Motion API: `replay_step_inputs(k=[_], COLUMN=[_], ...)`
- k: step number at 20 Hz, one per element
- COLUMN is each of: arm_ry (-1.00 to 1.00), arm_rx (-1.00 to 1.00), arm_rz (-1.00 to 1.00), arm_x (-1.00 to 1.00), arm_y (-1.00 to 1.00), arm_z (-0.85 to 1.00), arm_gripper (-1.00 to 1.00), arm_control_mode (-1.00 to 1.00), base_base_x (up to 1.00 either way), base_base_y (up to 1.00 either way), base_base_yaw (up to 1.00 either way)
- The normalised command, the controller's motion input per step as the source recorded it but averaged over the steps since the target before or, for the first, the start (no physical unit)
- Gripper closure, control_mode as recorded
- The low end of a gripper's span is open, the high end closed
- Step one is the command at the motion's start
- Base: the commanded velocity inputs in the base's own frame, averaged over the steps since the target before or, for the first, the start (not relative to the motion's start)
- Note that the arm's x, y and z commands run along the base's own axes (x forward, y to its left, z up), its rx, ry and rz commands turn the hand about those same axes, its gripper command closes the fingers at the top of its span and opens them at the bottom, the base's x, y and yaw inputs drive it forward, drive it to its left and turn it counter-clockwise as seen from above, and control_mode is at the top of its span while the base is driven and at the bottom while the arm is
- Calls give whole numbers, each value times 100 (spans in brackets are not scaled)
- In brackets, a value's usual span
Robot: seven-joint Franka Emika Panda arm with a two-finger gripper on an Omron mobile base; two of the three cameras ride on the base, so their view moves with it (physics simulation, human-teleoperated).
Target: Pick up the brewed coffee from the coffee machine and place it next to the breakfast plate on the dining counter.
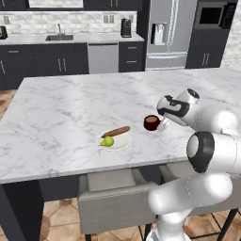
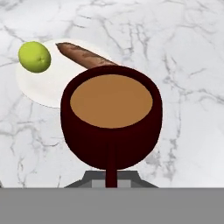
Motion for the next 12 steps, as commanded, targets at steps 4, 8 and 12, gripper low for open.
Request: replay_step_inputs(k=[4, 8, 12], arm_ry=[0, 0, 0], arm_rx=[0, 0, 0], arm_rz=[5, 5, 5], arm_x=[39, 34, 36], arm_y=[5, 9, 6], arm_z=[-42, -47, -43], arm_gripper=[100, 100, 100], arm_control_mode=[-100, -100, -100], base_base_x=[0, 0, 0], base_base_y=[0, 0, 0], base_base_yaw=[0, 0, 0])
